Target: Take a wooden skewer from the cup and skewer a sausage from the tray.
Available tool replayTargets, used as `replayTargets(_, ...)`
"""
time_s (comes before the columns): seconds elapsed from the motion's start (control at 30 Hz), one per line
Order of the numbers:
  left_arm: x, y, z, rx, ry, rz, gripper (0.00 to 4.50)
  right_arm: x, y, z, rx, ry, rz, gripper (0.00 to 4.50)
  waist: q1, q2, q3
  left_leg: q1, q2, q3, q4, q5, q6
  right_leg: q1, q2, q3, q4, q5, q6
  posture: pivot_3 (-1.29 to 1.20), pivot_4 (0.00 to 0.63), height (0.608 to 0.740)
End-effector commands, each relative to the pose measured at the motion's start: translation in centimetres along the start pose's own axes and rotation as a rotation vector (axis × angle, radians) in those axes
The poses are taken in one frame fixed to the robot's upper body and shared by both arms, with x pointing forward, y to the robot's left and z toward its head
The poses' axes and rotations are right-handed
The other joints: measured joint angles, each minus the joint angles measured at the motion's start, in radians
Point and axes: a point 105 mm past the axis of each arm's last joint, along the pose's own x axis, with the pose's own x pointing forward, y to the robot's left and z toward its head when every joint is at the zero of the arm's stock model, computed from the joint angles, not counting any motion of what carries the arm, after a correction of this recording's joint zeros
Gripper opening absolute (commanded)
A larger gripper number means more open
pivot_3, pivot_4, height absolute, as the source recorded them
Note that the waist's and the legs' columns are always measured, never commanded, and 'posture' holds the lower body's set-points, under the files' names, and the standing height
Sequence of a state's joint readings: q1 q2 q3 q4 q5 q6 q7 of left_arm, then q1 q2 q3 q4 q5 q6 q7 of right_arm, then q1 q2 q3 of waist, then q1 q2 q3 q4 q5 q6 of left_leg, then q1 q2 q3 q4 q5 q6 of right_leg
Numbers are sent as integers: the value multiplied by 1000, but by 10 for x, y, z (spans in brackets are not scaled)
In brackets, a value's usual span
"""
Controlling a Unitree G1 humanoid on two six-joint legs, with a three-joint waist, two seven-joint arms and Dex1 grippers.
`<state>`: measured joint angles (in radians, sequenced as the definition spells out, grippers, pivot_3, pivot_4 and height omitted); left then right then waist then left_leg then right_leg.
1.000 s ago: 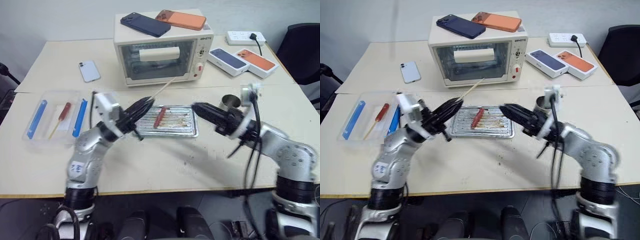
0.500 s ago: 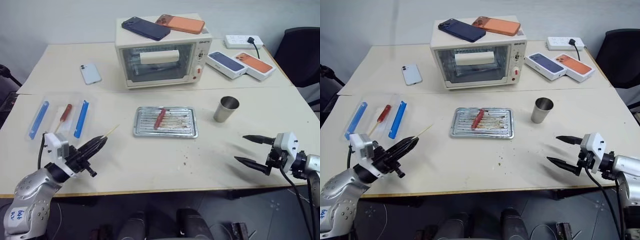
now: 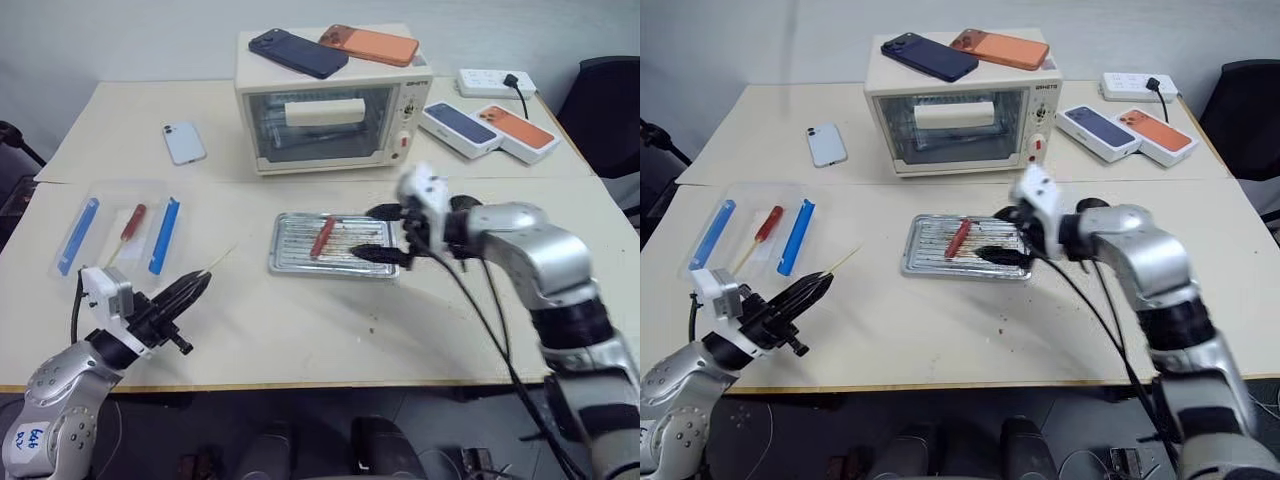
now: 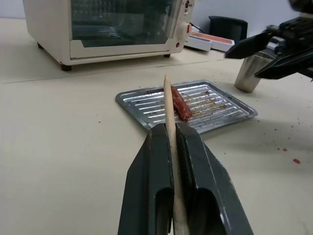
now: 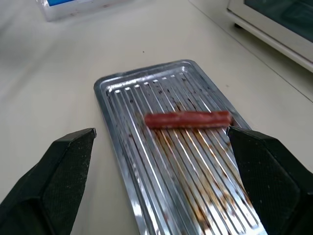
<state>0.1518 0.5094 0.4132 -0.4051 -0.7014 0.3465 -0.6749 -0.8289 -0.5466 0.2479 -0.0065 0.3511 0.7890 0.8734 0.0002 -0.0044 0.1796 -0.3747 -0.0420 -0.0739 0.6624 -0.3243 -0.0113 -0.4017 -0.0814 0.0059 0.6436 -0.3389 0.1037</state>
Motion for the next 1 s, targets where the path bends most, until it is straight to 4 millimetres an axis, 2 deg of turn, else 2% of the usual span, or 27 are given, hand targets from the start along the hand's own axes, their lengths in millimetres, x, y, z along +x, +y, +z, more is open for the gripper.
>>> replayTargets(0.03, 2, -4, 7, 24, -33, -3, 0, 19, -13, 1, 133, 70, -93, 4471, -4, 0, 0, 0, 0, 1, 0, 0, 0, -1, 0, 1, 1, 0, 0, 0, 150, 740)
replayTargets(0.23, 0, -4, 4, 20, -35, 15, 0, 49, -9, -1, 222, 128, -181, 4471, -6, 0, 0, -1, 1, 2, 0, 0, -1, -5, 1, 1, 3, 0, -1, 0, 150, 740)
replayTargets(0.33, 1, -6, 3, 20, -39, 18, 0, 62, -4, 3, 305, 101, -226, 4471, -14, 0, 0, -2, 1, 3, 0, 1, -2, -7, 2, 2, 6, 0, -1, 0, 150, 740)
replayTargets(0.77, 3, -7, 3, 18, -36, 15, 0, 81, -15, 4, 381, 64, -403, 4471, -35, 0, 0, -2, 1, 4, 0, 1, -2, -11, 2, 3, 11, 0, -2, 0, 150, 740)
replayTargets(1.0, 5, -6, 4, 18, -35, 5, 0, 96, -9, 5, 413, 49, -397, 4471, -38, 0, 0, -2, 1, 4, -1, 1, -2, -11, 2, 3, 12, -1, -3, 0, 150, 740)
